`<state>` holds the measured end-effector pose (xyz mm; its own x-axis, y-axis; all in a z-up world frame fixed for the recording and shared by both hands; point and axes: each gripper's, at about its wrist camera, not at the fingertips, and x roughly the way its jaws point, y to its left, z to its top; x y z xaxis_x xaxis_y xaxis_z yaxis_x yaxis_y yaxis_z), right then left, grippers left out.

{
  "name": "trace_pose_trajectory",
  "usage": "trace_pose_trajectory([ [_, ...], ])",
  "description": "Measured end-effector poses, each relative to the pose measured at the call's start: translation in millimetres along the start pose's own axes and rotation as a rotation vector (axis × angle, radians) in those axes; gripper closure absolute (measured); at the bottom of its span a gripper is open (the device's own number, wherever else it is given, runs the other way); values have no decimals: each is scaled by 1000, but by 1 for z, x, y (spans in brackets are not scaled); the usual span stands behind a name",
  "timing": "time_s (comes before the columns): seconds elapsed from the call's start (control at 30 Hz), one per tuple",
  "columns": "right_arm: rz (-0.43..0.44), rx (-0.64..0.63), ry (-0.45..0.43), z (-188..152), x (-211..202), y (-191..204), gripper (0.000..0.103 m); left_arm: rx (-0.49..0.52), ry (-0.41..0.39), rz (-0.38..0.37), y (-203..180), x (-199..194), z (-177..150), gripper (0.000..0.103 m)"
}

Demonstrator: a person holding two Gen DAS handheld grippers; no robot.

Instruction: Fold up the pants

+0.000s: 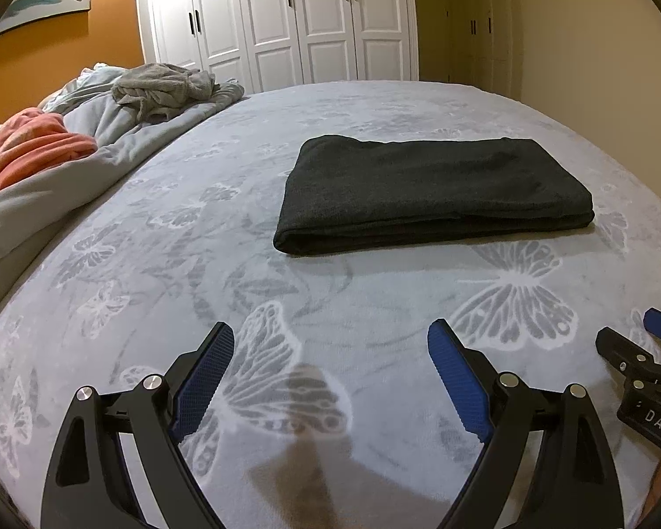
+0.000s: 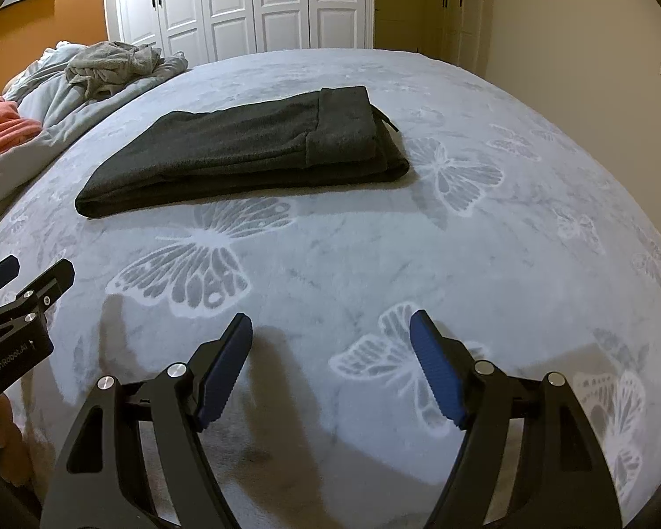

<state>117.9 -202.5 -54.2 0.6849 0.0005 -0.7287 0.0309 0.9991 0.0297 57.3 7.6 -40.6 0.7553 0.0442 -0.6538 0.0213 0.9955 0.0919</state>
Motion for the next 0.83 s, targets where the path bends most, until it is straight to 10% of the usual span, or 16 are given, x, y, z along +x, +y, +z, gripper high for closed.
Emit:
trace_pose_trajectory([
  [0.83, 0, 12, -1, -1, 1, -1, 30, 42, -14, 9, -5, -4, 0, 23],
])
